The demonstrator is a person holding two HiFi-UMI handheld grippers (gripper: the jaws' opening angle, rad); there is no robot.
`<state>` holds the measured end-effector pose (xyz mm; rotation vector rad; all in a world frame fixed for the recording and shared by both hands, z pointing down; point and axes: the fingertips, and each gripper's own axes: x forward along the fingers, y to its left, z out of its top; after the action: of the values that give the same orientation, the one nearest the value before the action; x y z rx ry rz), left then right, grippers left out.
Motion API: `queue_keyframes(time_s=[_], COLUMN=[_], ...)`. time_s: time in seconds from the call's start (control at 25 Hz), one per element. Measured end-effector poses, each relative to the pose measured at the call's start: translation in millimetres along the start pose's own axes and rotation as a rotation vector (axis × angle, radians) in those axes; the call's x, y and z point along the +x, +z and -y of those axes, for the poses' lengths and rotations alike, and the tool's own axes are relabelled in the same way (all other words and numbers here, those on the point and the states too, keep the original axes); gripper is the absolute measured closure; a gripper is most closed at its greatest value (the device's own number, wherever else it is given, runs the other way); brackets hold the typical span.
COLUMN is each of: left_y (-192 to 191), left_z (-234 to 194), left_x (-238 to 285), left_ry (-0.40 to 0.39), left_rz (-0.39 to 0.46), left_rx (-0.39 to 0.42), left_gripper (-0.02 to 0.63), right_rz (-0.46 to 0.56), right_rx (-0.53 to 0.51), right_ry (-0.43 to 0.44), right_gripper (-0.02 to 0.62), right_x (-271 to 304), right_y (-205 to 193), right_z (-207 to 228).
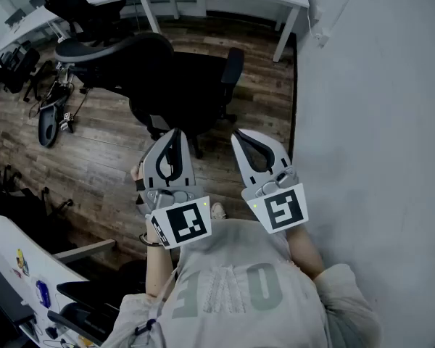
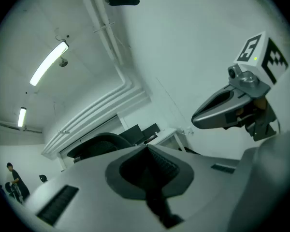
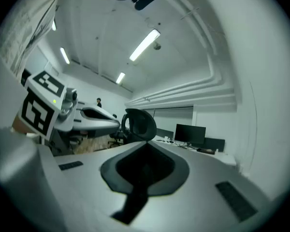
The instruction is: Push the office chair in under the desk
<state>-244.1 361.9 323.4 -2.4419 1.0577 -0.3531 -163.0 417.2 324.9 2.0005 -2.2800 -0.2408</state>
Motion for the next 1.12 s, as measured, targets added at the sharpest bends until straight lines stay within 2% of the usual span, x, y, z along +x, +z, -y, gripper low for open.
queue_keyframes(time_s=[0.12,0.44,0.6,0.8,0.88,1.0,1.12], left_y=[11,18,11,-5,-6,-6,-8], left_z=[-4,1,0,-3,-9,-19,-28], left_x=[0,-1,0,1,4,7,11], left_ry=[0.005,-0.003,0.002,0.021,0.020,0.026,0.047], left_rz=[0.032,0.041,0.029,-0.003,-0.005,0.011,0.029], left_rx=[0.042,0.037,0.020,-0.030,-0.028,-0.039,-0.053], left_gripper=[0.590,0.590,0.590,0.591,0.591,0.591,0.590], right_rz=[0.048,0.054,0.077,0.122,0.090,0.056,0.046], right_rx=[0.118,0.151,0.242,0.396,0.402,0.346,0.298], right_ry=[0.023,0.030,0.029,0.141,0.127,0.083,0.077], right_gripper=[0.575,0.575,0.575,0.574,0.574,0.574,0.574], right_x=[-2,-6,-6,-3,5,15,21], right_y=[-3,-6,-9,-5,-9,-13,-15], right_z=[0,0,4,4,8,14,18])
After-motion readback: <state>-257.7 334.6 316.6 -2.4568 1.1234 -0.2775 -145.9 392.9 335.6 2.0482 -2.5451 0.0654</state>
